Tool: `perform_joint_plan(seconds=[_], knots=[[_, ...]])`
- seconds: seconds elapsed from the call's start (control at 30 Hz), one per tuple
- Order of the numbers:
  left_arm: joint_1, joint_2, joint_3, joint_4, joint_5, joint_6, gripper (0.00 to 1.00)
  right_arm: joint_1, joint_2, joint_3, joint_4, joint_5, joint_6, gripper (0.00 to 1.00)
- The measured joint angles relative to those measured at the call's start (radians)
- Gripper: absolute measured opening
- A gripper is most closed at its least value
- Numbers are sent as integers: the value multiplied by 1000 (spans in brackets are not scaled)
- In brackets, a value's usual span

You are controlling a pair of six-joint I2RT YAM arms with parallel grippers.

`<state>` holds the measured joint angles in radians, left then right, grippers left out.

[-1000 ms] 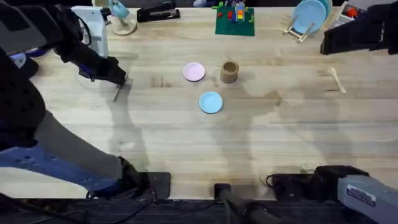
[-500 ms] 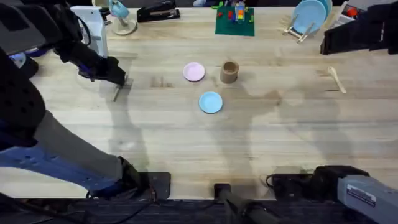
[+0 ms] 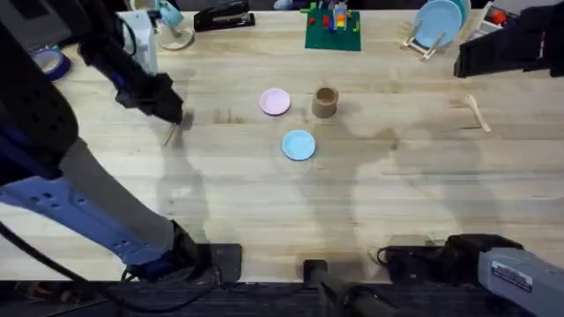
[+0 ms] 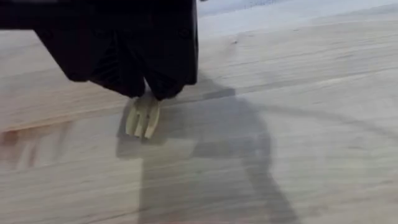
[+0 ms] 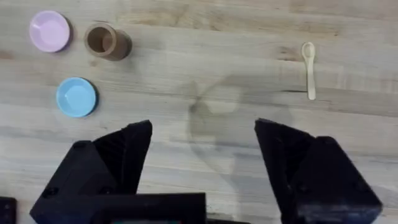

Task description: Pick up a utensil and set it on the pink plate, then put the other utensil in the container.

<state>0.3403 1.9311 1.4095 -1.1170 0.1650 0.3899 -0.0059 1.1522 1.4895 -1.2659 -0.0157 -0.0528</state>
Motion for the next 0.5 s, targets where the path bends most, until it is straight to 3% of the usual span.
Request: perform_joint_plan(seconds=[0.23,0.5], knots=[[-95,2,169,-130,1,-5,41,0,0,0,-8,0,0,994],[-245,1,270,-216,8,-7,41,0,0,0,-18,0,0,994]])
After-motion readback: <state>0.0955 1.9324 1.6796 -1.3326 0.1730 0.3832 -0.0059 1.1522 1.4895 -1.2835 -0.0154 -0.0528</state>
